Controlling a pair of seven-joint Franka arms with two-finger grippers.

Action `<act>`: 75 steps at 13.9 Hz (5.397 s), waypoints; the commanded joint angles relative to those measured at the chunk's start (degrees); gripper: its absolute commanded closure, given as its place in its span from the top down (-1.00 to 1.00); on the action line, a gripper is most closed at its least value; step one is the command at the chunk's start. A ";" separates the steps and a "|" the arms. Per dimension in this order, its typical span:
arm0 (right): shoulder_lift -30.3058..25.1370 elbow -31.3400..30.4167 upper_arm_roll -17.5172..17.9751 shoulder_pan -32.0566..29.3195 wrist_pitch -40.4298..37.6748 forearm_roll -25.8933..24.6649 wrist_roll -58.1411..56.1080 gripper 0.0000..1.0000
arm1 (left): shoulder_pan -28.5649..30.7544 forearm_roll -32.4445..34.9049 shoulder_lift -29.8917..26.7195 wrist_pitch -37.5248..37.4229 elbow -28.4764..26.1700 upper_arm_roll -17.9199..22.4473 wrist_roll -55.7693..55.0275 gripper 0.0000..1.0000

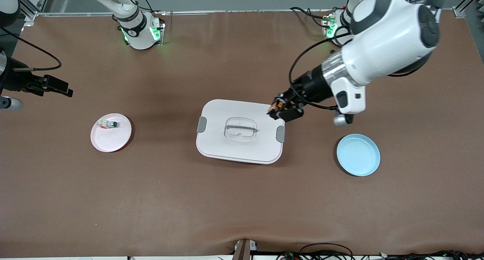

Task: Transfer orange switch to right arm and place
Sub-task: 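Lift the switch with the left gripper and carry it over the box, then hold the switch with the left gripper while the right gripper reaches it, then close the right gripper on the switch and open the left gripper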

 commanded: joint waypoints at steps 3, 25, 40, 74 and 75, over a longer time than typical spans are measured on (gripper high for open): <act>7.62 3.50 0.34 -0.60 -0.28 -0.40 -0.76 1.00 | -5.85 4.37 2.83 6.40 0.95 -0.06 -16.07 -0.22; 9.83 -4.05 0.51 17.14 23.69 54.68 0.03 1.00 | -12.11 8.34 8.29 16.60 1.03 0.46 -27.17 -0.22; 13.69 -1.59 0.51 26.73 36.98 60.94 -4.28 1.00 | -12.19 8.42 8.55 17.48 0.95 0.46 -27.17 -0.21; 16.95 0.08 0.51 29.72 40.06 65.43 -13.77 0.43 | -12.02 8.42 8.46 17.57 0.86 0.46 -27.09 -0.20; 16.95 0.08 0.51 29.72 40.06 65.43 -13.77 0.25 | -12.02 8.42 8.46 17.57 0.86 0.46 -27.00 -0.20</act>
